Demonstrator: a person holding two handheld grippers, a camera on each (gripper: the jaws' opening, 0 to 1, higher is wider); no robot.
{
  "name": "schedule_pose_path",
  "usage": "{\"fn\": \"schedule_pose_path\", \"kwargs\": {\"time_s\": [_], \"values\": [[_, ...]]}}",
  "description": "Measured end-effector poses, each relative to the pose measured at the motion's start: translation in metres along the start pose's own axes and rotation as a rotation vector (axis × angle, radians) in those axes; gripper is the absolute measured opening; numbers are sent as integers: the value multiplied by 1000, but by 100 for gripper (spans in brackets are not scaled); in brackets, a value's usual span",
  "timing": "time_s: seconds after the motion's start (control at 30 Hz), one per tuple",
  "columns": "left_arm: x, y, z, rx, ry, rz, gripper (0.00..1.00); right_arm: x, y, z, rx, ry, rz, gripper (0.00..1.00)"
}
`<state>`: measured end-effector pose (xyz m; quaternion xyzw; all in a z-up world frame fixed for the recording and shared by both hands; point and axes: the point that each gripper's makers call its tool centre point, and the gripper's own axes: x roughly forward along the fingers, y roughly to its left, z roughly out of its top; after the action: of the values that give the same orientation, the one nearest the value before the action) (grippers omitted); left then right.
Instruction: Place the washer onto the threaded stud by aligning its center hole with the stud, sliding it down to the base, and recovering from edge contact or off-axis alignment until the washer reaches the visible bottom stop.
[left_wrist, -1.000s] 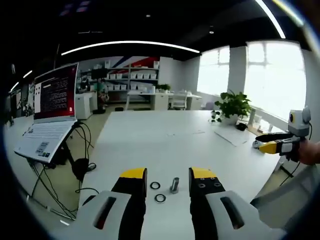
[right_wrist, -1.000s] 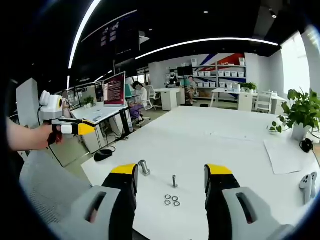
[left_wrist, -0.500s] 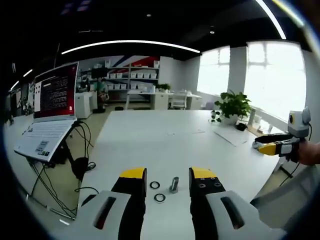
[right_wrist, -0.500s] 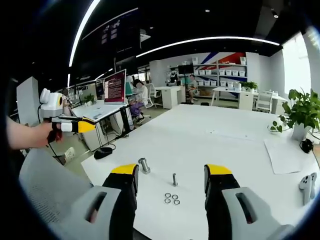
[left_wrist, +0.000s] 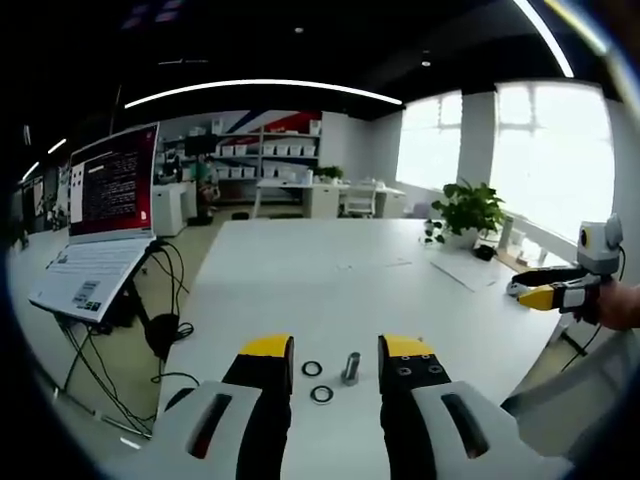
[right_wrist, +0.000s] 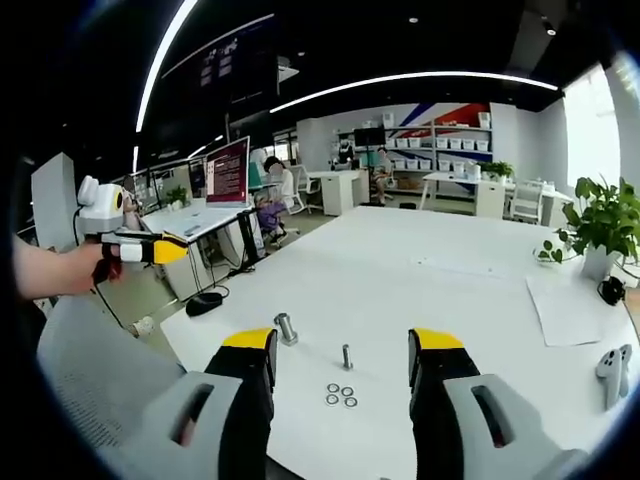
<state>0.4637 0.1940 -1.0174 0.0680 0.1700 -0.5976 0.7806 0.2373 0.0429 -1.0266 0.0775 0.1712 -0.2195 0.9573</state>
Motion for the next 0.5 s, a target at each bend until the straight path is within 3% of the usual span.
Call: {"fn": "schedule_pose_path", "kwargs": {"time_s": [0.5], "values": [[2, 1, -13, -20, 58, 9, 32, 3, -7, -14, 17, 49, -15, 55]]}}
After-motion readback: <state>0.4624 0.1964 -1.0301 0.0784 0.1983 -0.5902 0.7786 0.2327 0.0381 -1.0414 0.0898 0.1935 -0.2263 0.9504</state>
